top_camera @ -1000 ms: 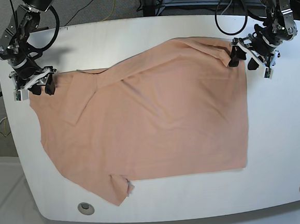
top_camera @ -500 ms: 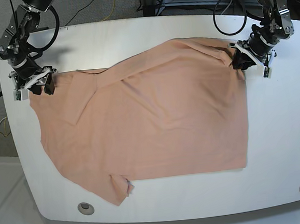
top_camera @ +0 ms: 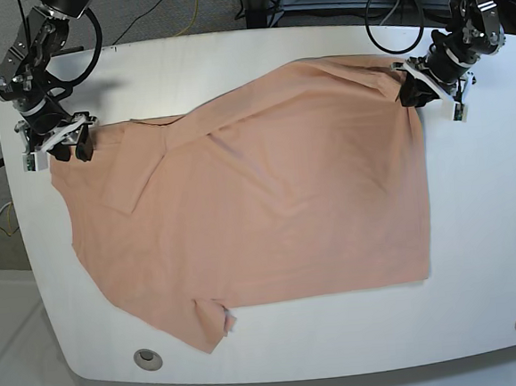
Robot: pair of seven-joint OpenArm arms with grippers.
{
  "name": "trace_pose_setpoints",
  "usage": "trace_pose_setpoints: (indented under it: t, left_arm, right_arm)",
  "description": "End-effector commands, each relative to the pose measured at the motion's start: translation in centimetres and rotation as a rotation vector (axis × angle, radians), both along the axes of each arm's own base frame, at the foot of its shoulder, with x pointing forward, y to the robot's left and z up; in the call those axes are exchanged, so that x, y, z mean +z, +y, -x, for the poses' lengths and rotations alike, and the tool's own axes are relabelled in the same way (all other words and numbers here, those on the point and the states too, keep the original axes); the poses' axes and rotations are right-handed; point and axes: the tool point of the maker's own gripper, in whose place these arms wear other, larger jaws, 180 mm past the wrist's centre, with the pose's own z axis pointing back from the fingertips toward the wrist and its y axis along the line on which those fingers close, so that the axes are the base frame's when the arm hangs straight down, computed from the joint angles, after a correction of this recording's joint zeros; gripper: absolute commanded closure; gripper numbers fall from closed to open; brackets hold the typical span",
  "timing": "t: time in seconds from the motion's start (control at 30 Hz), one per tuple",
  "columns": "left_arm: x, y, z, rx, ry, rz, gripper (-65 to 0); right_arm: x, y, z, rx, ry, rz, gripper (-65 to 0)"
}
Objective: Fold the T-shirt properly
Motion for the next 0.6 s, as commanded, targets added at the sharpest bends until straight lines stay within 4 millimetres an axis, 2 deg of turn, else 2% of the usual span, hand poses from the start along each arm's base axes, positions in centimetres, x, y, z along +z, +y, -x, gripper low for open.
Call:
trace_pose_setpoints:
  t: [0.0,0.07,0.13,0.27,0.57]
  left_arm:
    - [3.7,0.7,-1.5,0.009,-0.122,0.001,-8.2]
    - [4.4,1.0,-1.5,0.021,-0.141,0.003,-2.7]
    - [4.8,1.3,-1.5,0.032,-0.153,0.001,0.0]
    - [4.6,2.2,-1.5,0.042,-0.153,-0.006,0.0]
    - [3.5,2.3,-1.4,0.044,-0.119,-0.009,0.0]
  right_arm:
    - [1.5,-0.5,-0.9,0.000,-0.054,0.014,-28.2]
    - [1.4,-0.5,-0.9,0.000,-0.054,0.012,-27.9]
    - [1.4,-0.5,-0.9,0.000,-0.054,0.012,-27.9]
    - [1.2,-0.2,-0.9,0.007,-0.042,0.009,-28.9]
    - [1.1,-0.3,-0.9,0.006,-0.040,0.011,-29.1]
